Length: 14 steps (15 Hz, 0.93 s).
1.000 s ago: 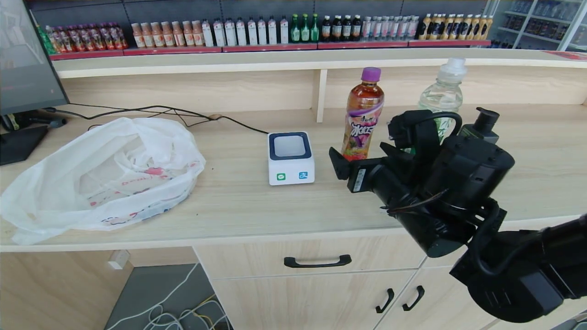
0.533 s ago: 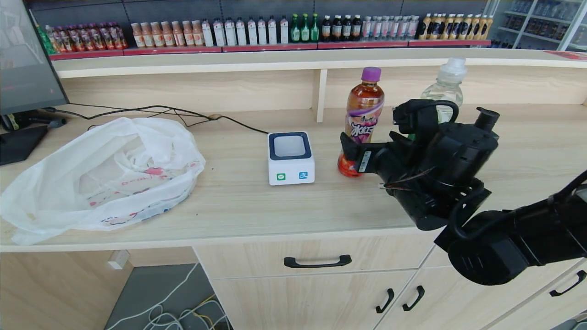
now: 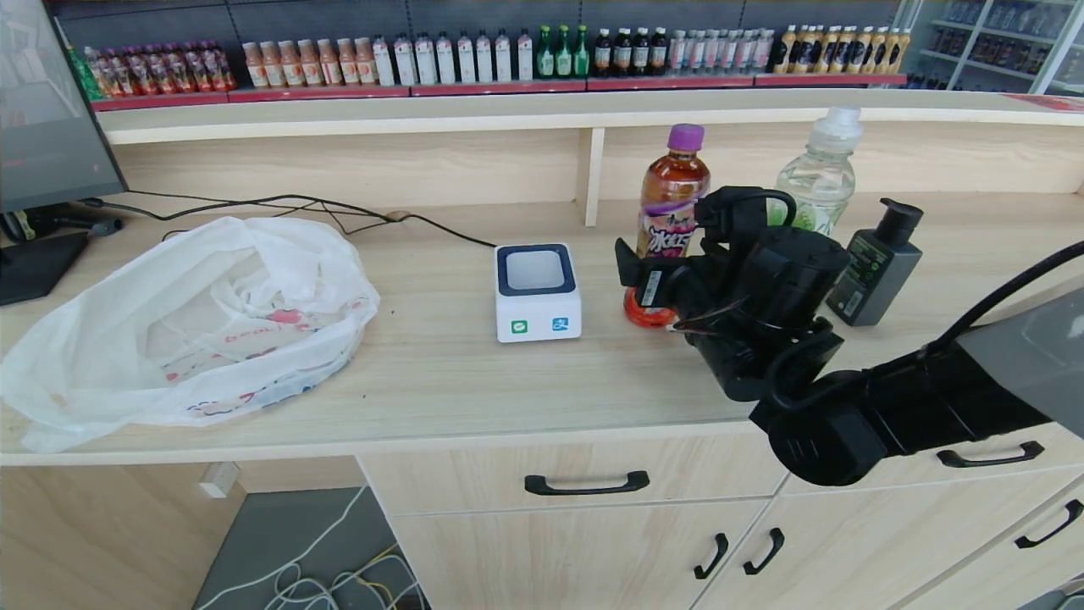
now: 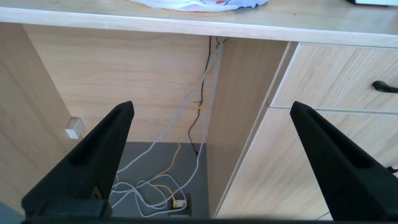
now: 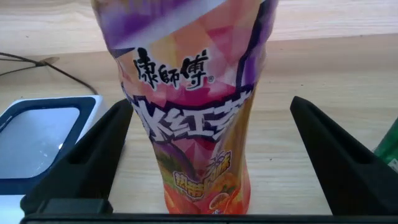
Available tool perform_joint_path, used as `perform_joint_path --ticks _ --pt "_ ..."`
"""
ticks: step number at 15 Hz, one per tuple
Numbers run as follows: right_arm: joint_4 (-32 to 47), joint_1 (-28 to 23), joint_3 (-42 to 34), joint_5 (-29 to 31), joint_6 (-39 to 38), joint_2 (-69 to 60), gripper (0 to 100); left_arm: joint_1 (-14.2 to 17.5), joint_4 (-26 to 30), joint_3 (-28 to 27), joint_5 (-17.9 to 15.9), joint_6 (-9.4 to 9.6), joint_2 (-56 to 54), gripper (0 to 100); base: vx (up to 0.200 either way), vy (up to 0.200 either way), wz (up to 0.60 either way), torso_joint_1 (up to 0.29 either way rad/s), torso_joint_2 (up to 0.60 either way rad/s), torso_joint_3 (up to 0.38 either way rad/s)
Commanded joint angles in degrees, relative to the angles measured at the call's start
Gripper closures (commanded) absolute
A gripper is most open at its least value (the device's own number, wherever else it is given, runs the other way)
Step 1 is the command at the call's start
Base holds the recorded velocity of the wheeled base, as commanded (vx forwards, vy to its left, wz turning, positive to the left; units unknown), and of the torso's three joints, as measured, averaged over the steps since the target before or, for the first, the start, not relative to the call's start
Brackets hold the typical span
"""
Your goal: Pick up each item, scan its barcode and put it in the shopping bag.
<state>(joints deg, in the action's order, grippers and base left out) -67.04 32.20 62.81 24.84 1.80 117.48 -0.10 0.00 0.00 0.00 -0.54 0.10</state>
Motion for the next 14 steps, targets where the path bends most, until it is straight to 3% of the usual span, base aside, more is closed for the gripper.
perform_joint_path --ticks 1,5,14 --pt "0.0 -0.1 2.4 -0.1 0.0 2.2 0 0.0 0.0 0.0 0.0 0.01 0.0 0 0.0 0.0 0.0 0.0 0.0 0.0" --pt "0.1 -0.4 7.9 -0.3 0.1 5.0 0 0.0 0.0 0.0 0.0 0.01 0.0 0 0.0 0.0 0.0 0.0 0.0 0.0" --pt "0.1 -0.1 9.0 -1.5 0.5 5.0 0 0.0 0.0 0.0 0.0 -0.08 0.0 0 0.0 0.0 0.0 0.0 0.0 0.0"
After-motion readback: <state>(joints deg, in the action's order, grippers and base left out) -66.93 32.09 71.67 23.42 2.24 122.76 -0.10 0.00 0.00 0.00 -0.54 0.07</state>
